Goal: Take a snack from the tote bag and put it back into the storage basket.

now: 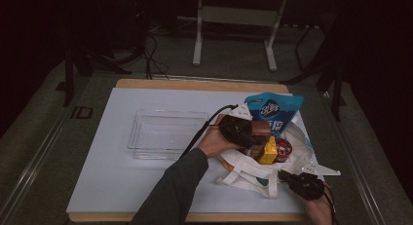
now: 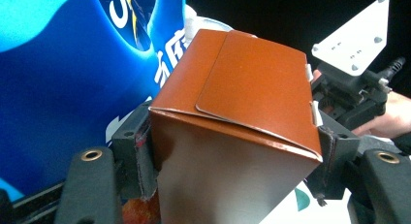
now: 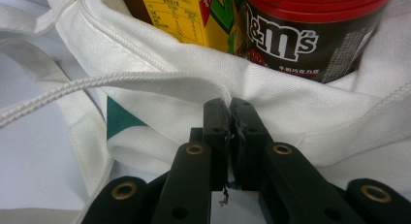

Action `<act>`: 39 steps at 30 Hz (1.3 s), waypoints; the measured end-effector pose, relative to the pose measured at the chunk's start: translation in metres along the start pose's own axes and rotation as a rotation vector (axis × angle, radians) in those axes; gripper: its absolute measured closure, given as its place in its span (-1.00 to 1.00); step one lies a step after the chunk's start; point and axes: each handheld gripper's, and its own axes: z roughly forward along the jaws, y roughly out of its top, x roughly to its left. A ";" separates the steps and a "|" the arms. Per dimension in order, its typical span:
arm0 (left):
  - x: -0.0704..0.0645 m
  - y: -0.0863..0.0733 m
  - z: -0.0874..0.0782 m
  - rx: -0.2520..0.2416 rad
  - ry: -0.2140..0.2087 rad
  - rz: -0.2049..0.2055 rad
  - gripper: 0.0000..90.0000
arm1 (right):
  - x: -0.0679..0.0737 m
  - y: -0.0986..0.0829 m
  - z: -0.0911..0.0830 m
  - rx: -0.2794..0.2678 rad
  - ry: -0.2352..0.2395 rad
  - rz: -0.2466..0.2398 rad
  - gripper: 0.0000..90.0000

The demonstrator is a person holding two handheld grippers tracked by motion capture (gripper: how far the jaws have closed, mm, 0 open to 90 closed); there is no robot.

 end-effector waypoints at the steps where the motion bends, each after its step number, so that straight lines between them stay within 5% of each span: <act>1: 0.000 0.000 0.000 0.000 0.000 0.000 -0.27 | 0.000 0.000 0.000 0.001 0.000 0.001 0.90; 5: -0.005 0.000 0.002 -0.028 0.028 -0.003 -0.21 | 0.000 0.000 0.000 0.000 0.000 0.000 0.90; 15: -0.008 -0.007 0.005 -0.147 0.012 -0.062 -0.20 | -0.001 0.000 0.000 0.000 0.005 0.001 0.90; 39: -0.015 0.008 -0.022 -0.194 0.069 -0.006 -0.08 | -0.001 -0.002 0.000 -0.009 0.011 0.003 0.90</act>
